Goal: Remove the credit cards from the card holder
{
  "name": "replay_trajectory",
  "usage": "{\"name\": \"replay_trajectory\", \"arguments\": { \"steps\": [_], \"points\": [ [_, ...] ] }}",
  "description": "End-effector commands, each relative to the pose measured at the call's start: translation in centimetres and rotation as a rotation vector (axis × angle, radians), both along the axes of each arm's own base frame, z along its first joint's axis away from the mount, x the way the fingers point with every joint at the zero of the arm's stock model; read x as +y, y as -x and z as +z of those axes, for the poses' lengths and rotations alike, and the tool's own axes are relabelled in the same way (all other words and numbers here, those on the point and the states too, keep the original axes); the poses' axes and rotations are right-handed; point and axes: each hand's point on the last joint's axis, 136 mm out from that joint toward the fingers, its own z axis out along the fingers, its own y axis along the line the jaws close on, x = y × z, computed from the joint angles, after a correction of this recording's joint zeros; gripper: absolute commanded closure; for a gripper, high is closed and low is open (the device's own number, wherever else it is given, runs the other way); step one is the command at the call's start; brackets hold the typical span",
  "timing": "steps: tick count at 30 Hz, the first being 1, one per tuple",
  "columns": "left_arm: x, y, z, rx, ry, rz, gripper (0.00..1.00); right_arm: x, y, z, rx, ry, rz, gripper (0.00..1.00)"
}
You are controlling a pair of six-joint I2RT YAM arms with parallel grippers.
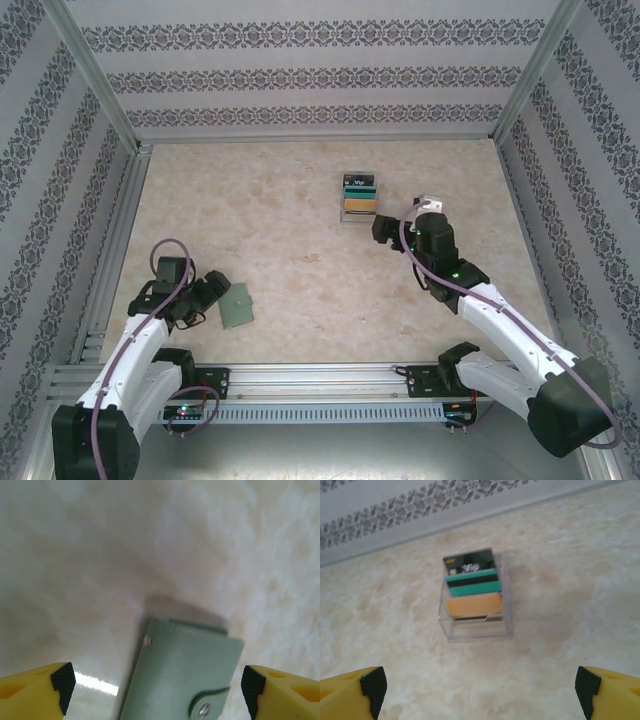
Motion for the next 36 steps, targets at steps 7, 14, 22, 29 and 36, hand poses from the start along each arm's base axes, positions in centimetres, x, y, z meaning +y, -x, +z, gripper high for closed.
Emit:
{"name": "replay_trajectory", "arguments": {
  "steps": [7,14,22,29,36],
  "points": [
    [-6.4,-2.2,-0.2,-0.074,0.113,-0.173,0.13,1.6,2.3,-0.4,0.066,0.16,0.042,0.02],
    [-13.3,-4.7,-0.4,-0.104,0.113,-0.314,0.13,2.7,3.4,-1.0,0.108,0.173,0.072,0.02],
    [-20.6,-6.2,-0.1,-0.053,0.106,-0.455,0.15,2.3,4.4,-1.6,0.173,0.191,0.062,0.02],
    [-21.6,-6.7,1.3,-0.024,0.1,-0.466,0.14,1.9,5.2,-1.0,0.15,0.189,0.053,0.02],
    [-25.5,-7.9,3.0,-0.042,0.263,-0.492,0.13,1.7,5.7,-1.5,0.159,0.189,0.054,0.02]
  ]
}}
